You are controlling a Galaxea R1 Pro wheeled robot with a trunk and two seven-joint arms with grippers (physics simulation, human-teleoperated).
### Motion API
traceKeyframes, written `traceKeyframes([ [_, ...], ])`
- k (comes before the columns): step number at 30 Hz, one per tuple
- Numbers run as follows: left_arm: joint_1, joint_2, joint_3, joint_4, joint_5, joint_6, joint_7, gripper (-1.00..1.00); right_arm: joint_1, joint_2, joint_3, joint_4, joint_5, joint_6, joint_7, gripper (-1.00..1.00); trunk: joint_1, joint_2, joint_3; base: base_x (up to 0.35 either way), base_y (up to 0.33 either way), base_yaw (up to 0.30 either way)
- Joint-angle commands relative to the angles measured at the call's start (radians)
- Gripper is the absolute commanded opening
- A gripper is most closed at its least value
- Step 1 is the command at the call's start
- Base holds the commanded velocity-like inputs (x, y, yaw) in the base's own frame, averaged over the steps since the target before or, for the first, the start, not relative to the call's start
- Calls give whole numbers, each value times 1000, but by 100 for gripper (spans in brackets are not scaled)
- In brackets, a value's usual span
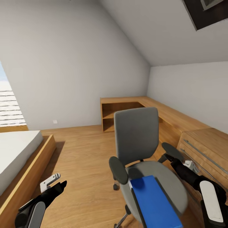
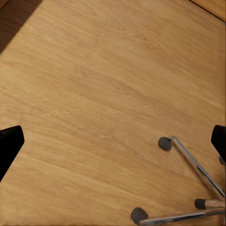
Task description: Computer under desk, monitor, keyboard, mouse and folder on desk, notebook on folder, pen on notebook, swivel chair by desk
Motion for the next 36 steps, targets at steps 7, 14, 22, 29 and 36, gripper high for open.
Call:
traceKeyframes([
  [7,-1,-1,1,-1,11,4,7,100,-1,1,-1,0,-10,4,-9,100,-1,-1,3,-291,177,-260],
  [14,-1,1,1,-2,11,3,6,100,-1,2,-1,1,-10,2,-9,100,-1,-1,3,-274,223,-289],
  [22,-1,0,1,-2,11,3,6,100,-1,2,-1,1,-11,3,-9,100,-1,-1,-2,-268,232,-263],
  [29,-1,0,1,-3,11,3,6,100,-1,3,-1,1,-11,3,-9,100,-1,-1,-10,-267,232,-188],
  [36,-1,0,1,-2,11,2,6,100,-1,3,-1,1,-12,4,-9,100,-1,-1,-19,-267,233,-132],
])
